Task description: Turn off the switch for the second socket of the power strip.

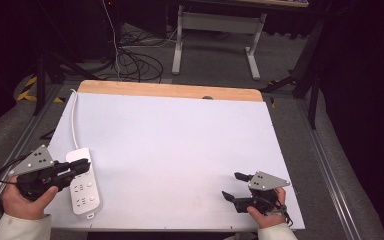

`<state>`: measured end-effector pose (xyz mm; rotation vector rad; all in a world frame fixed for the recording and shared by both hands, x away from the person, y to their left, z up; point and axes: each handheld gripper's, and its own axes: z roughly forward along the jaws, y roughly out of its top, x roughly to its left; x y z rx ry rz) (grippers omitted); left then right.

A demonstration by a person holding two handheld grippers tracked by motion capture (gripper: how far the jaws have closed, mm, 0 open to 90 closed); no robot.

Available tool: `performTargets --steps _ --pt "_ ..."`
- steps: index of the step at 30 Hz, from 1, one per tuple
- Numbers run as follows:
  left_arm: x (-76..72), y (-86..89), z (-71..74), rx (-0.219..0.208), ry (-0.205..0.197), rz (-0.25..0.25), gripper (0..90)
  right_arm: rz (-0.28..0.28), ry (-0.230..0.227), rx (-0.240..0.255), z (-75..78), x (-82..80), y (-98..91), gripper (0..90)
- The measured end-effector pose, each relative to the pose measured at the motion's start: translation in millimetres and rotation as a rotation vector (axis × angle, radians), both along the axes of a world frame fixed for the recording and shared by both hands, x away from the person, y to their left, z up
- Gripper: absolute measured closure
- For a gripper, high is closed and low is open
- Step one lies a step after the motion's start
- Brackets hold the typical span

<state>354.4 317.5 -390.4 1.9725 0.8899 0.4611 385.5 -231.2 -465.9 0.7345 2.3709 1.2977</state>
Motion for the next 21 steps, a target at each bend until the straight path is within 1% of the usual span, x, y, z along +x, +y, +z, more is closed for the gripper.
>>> performTargets --steps 2,3,4,5,7,8,9,10,11,13,17,19,21 --pt "4.8 0.4 -0.5 0.009 0.014 0.001 81.4 0.001 0.001 0.001 0.0 -0.2 0.0 24.9" --pt "4.8 0.4 -0.5 0.009 0.014 0.001 84.6 0.000 0.000 0.001 0.0 -0.2 0.0 24.9" --pt "6.8 0.4 -0.9 0.004 0.027 0.004 84.6 0.000 0.000 0.001 0.0 -0.2 0.0 24.9" --pt "8.8 0.6 -1.0 -0.012 0.040 -0.005 89.8 0.000 0.001 -0.002 -0.2 0.0 0.1 24.9" --pt "16.2 0.6 -0.6 -0.019 0.084 -0.019 90.0 0.001 0.000 -0.005 -0.2 0.0 0.3 24.9" --pt "18.7 0.4 -0.8 -0.017 0.098 -0.023 90.0 0.002 0.000 -0.005 -0.2 0.1 0.2 24.9" --pt "20.1 -0.4 -1.3 -0.020 0.112 -0.012 90.0 0.002 0.000 -0.002 -0.3 0.2 0.1 24.9" --pt "20.1 -0.4 -1.3 -0.020 0.112 -0.012 90.0 0.002 0.000 -0.002 -0.3 0.2 0.1 24.9" --pt "24.0 0.6 -1.6 -0.004 0.116 -0.004 90.0 0.000 -0.001 -0.002 -0.2 0.0 0.0 24.9" --pt "26.1 0.8 -2.3 -0.017 0.134 -0.004 90.0 0.000 -0.001 -0.005 -0.1 -0.2 0.0 24.9" --pt "27.3 0.6 -2.7 -0.010 0.139 0.012 90.0 0.000 -0.002 -0.003 -0.3 0.0 0.0 24.9" --pt "28.4 -0.2 -3.9 0.024 0.137 0.042 90.0 0.002 0.000 -0.002 -0.3 0.0 -0.1 24.9" --pt "30.4 -1.2 -5.5 0.062 0.148 0.049 90.0 0.002 -0.001 -0.005 -0.2 0.0 -0.1 24.9"
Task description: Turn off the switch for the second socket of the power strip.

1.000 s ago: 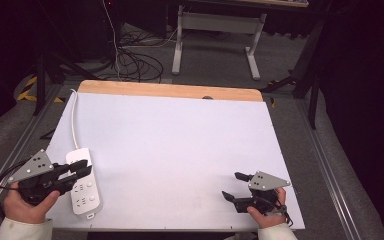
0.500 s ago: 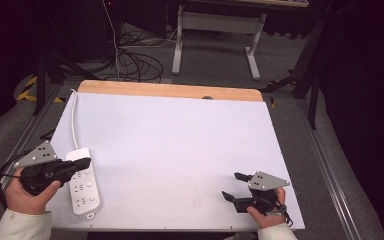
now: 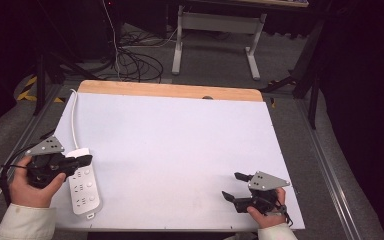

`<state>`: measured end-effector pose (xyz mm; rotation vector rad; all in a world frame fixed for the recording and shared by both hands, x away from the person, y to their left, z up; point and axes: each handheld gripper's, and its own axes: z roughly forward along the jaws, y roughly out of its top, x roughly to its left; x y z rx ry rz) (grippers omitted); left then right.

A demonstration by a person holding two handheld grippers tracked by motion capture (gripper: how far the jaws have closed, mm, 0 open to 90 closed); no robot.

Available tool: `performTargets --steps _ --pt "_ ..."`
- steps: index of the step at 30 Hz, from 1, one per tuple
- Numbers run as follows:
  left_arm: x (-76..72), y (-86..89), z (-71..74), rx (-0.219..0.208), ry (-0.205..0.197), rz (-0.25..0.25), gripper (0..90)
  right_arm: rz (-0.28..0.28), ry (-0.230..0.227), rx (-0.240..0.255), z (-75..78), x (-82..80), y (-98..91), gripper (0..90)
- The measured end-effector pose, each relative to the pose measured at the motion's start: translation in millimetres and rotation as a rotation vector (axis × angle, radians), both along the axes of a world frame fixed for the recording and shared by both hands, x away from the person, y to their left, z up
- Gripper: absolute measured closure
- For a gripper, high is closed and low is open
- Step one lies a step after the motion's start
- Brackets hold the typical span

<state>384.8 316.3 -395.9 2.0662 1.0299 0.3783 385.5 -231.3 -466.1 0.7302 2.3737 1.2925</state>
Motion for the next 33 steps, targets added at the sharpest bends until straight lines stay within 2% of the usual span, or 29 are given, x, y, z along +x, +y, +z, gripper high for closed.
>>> performTargets --steps 2,5,6,7,10,13,15,17,18,19,21,33 --pt "1.9 -0.6 -1.8 0.032 0.011 0.024 90.0 -0.002 -0.001 -0.002 -0.1 0.0 0.2 24.9" --pt "5.1 -0.5 -4.2 0.027 0.045 0.061 90.0 -0.004 -0.001 -0.003 -0.4 0.1 0.5 24.9" --pt "5.1 -0.5 -4.2 0.027 0.045 0.061 90.0 -0.004 -0.001 -0.003 -0.4 0.1 0.5 24.9" --pt "7.0 -1.1 -5.3 0.036 0.063 0.084 90.0 -0.005 -0.001 -0.004 -0.4 0.3 0.6 24.9" --pt "10.1 -1.4 -7.0 0.084 0.085 0.104 90.0 -0.005 -0.001 -0.004 -0.5 0.1 0.7 24.9" --pt "11.8 -1.4 -9.5 0.108 0.099 0.114 90.0 -0.006 -0.001 -0.004 -0.6 0.2 0.4 24.9" --pt "11.9 -1.9 -10.3 0.108 0.102 0.113 90.0 -0.007 -0.003 -0.007 -0.6 0.2 0.4 24.9" --pt "12.6 -5.0 -12.8 0.140 0.104 0.116 90.0 -0.009 -0.006 -0.010 -0.6 -0.1 0.5 24.9" --pt "12.6 -5.0 -12.8 0.140 0.104 0.116 90.0 -0.009 -0.006 -0.010 -0.6 -0.1 0.5 24.9" --pt "13.5 -7.3 -15.0 0.176 0.109 0.126 90.0 -0.009 -0.008 -0.015 -0.6 -0.3 0.8 24.9" --pt "14.5 -8.4 -17.3 0.198 0.117 0.129 90.0 -0.009 -0.009 -0.016 -0.6 -0.3 1.0 24.9" --pt "20.6 -7.1 -28.2 0.224 0.170 0.130 90.0 -0.008 -0.011 -0.015 -0.5 -0.3 0.7 24.9"
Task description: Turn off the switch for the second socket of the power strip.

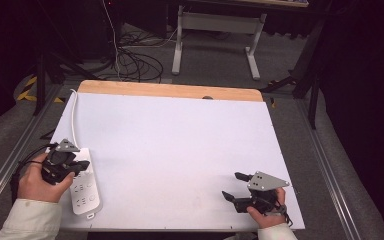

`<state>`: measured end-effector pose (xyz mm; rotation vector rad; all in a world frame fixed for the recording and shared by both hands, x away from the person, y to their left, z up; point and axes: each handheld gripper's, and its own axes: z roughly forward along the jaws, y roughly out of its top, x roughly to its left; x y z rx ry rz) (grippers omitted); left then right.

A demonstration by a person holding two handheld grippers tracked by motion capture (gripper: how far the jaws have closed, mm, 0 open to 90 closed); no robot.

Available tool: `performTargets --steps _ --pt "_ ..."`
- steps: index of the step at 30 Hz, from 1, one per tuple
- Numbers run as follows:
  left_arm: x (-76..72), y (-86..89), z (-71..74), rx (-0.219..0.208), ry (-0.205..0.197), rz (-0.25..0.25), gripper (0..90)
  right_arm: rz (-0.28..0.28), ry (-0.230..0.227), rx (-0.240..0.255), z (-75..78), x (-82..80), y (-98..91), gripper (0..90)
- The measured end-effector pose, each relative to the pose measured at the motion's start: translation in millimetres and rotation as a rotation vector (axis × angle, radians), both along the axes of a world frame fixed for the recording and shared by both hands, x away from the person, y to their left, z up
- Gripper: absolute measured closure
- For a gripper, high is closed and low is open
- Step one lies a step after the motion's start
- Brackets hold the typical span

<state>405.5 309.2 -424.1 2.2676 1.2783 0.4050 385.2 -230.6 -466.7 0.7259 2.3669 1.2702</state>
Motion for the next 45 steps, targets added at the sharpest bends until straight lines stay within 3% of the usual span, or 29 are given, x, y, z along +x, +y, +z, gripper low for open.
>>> performTargets --steps 14,19,38,45 --pt "4.4 -2.2 -8.4 0.045 0.046 -0.006 90.0 0.003 -0.002 -0.002 0.0 -0.1 -0.3 24.8" --pt "4.8 -2.5 -9.8 0.042 0.058 -0.006 90.0 0.004 -0.003 -0.003 0.0 -0.1 -0.4 24.8" --pt "7.0 -1.6 -14.4 0.061 0.053 -0.013 90.0 0.005 -0.003 -0.004 0.1 -0.6 -1.3 24.8" --pt "6.6 -0.4 -17.1 0.032 0.057 0.002 89.9 0.005 -0.003 -0.003 0.1 -0.7 -1.3 24.9"
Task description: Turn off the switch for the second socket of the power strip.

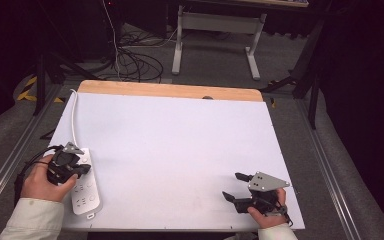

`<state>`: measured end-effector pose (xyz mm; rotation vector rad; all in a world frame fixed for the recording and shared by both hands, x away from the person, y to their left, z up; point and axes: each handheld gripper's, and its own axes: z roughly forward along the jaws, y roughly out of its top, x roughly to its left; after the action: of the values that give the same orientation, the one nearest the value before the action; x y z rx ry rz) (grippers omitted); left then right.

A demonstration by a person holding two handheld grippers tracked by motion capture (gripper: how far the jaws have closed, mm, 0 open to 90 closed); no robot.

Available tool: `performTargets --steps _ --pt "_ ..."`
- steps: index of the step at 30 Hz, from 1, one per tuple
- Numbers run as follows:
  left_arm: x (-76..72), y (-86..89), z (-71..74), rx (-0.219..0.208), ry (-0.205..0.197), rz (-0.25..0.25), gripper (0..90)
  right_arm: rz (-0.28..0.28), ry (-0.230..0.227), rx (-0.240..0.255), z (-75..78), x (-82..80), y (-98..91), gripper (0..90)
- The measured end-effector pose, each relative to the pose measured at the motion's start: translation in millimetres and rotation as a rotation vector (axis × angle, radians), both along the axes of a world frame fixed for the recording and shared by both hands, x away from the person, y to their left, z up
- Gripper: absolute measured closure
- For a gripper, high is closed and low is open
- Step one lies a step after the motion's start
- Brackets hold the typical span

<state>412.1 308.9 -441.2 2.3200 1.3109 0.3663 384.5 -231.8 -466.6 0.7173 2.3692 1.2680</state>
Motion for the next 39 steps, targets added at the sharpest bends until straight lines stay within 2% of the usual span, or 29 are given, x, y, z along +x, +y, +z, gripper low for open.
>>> performTargets --steps 5,6,9,15,24,39 --pt "-1.0 -0.7 -0.4 0.001 -0.004 0.008 89.9 -0.001 0.001 0.001 -0.1 0.1 0.0 24.8" --pt "-1.4 -1.6 -0.3 0.014 -0.011 0.009 89.9 -0.001 0.002 0.001 -0.1 0.1 0.0 24.8" --pt "-1.9 -2.8 -0.4 0.013 -0.007 0.011 89.9 -0.002 0.002 0.000 -0.2 0.3 0.0 24.8" --pt "-2.8 -3.5 -0.7 0.030 -0.024 0.009 89.9 -0.001 0.003 0.001 -0.4 0.5 0.1 24.8" --pt "-5.5 -4.0 -2.3 0.027 -0.043 0.019 90.0 0.000 0.002 0.002 -0.1 0.0 -0.1 24.8" --pt "-5.1 -2.5 -3.0 0.000 -0.035 0.030 90.0 0.001 0.002 0.001 -0.2 -0.1 0.1 24.8"
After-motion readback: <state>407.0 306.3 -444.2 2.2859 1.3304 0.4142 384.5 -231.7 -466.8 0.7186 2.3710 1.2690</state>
